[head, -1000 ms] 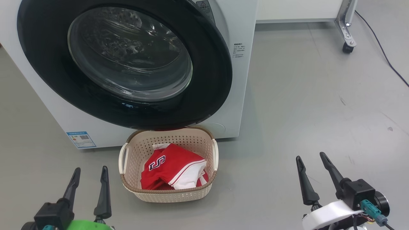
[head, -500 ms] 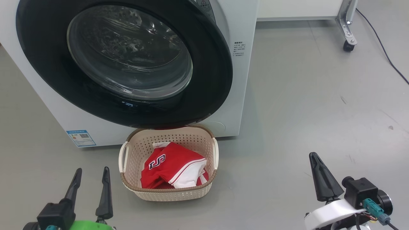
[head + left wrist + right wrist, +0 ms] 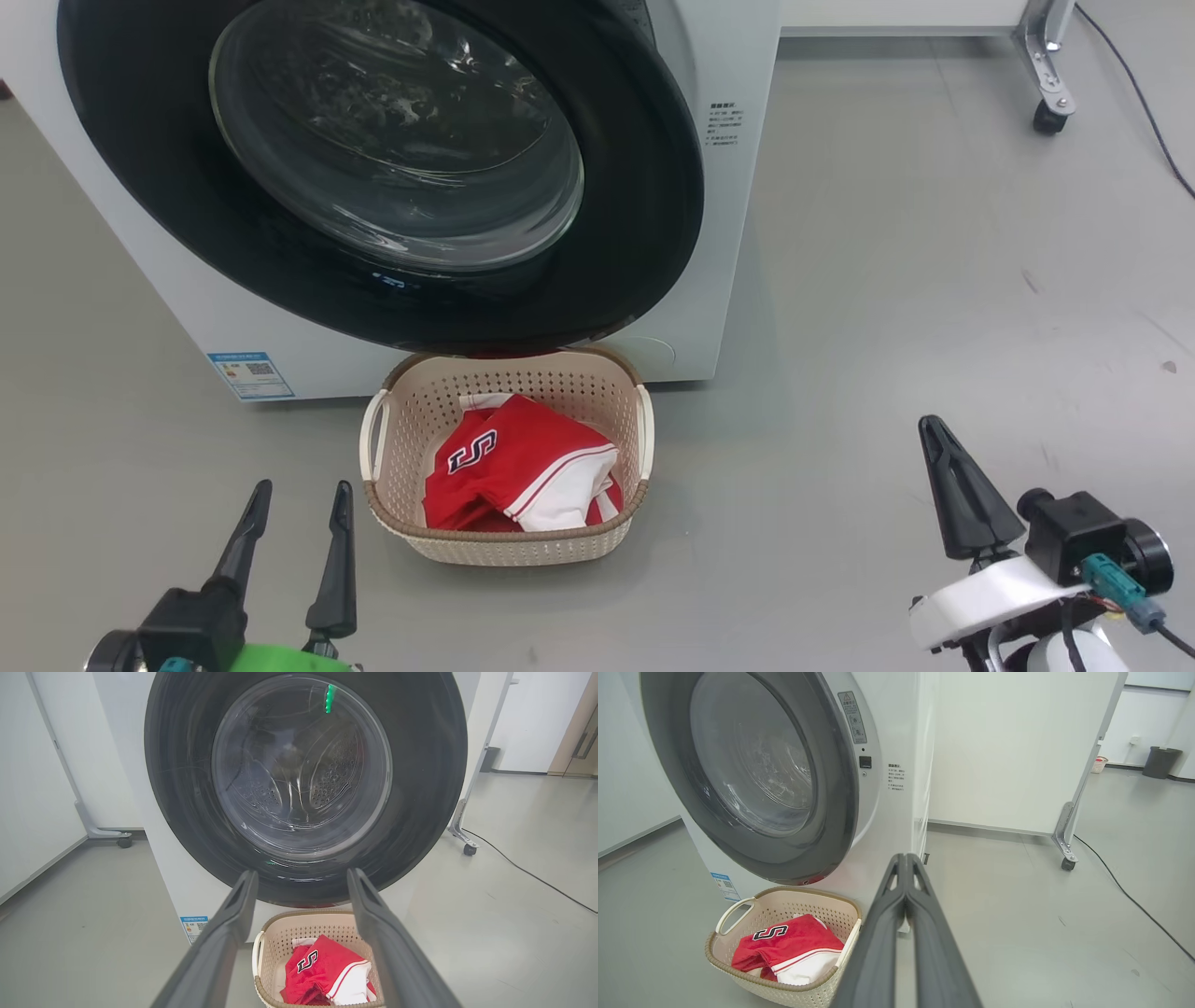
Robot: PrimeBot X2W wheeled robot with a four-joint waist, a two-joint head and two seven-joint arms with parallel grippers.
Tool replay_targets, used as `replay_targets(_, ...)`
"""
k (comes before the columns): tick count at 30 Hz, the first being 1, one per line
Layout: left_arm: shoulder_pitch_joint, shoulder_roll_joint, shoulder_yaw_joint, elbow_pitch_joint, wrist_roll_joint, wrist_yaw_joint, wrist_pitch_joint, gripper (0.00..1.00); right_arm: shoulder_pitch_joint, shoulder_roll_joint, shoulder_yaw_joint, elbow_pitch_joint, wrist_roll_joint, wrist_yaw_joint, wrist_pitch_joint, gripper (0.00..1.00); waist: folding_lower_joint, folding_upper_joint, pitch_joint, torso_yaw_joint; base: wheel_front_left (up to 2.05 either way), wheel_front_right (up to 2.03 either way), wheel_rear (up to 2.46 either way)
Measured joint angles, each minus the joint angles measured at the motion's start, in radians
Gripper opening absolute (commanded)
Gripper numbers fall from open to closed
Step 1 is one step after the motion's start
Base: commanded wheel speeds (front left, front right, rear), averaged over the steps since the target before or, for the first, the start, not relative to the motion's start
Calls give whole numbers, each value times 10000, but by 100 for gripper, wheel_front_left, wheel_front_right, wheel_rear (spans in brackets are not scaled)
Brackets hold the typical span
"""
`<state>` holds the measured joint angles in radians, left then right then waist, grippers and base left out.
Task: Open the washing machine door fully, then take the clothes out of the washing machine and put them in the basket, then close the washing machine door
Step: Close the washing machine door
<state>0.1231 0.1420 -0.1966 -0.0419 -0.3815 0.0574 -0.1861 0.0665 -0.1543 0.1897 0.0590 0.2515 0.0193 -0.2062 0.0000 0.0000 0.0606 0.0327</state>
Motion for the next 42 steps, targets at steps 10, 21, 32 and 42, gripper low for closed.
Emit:
replay_targets(10,-360,-82,-217,-209,151,-6,-36,100,-1174,-334,228,-213,-40,499,257,0,0,0,454,553,0,0,0)
replay_targets(21,-889,-259,-351,-345,316,-10,-188,100,-3511,-416,890,-196,-136,853,717,0,0,0,1236,1252,0,0,0)
replay_targets(32,-1474,-489,-665,-330,328,-102,-313,100,-5714,-389,1147,497,-104,941,1312,0,0,0,2008,1919,0,0,0)
replay_targets(42,-2023,-644,-859,-215,384,-186,-441,100,-7234,-704,1062,1122,-56,972,1697,0,0,0,2614,2632,0,0,0)
